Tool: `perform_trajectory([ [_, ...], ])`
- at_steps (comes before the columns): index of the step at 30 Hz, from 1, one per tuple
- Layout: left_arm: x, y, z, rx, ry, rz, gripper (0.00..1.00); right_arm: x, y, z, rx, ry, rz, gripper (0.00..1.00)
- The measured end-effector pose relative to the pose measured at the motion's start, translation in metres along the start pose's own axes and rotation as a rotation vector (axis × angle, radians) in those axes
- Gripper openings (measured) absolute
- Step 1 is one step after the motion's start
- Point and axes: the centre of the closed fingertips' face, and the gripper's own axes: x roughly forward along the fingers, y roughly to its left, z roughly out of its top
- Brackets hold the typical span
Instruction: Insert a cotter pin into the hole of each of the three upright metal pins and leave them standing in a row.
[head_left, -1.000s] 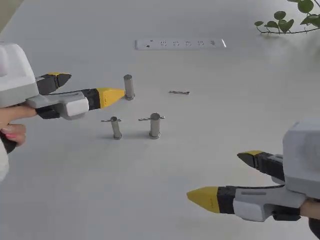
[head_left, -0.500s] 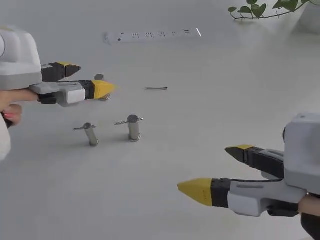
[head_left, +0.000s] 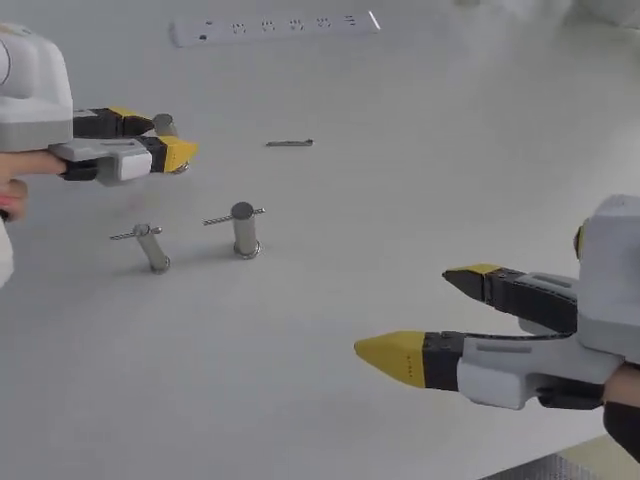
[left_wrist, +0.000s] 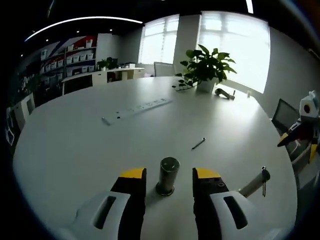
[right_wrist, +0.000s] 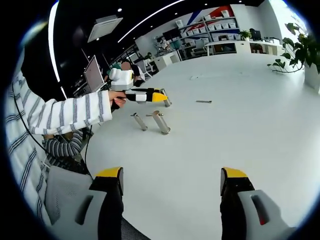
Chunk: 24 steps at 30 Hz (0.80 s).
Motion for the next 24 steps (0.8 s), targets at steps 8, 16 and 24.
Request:
perform_trajectory([
  [8,0.006,-0.004,0.001,0.019,-0.014,-0.017,0.12,0.003,-0.003,-0.001,-0.038,0.024,-0.009,0.72],
  [16,-0.001,-0.003,0.001,0.044,0.018,-0.008,0.1,0.007,0.002,0.001,-0.07,0.025,0.004,0.67],
  [24,-0.011,0.002,0.007,0.058,0.027,0.065,0.09,0.006,0.006,0.006,-0.084,0.02,0.019,0.66],
])
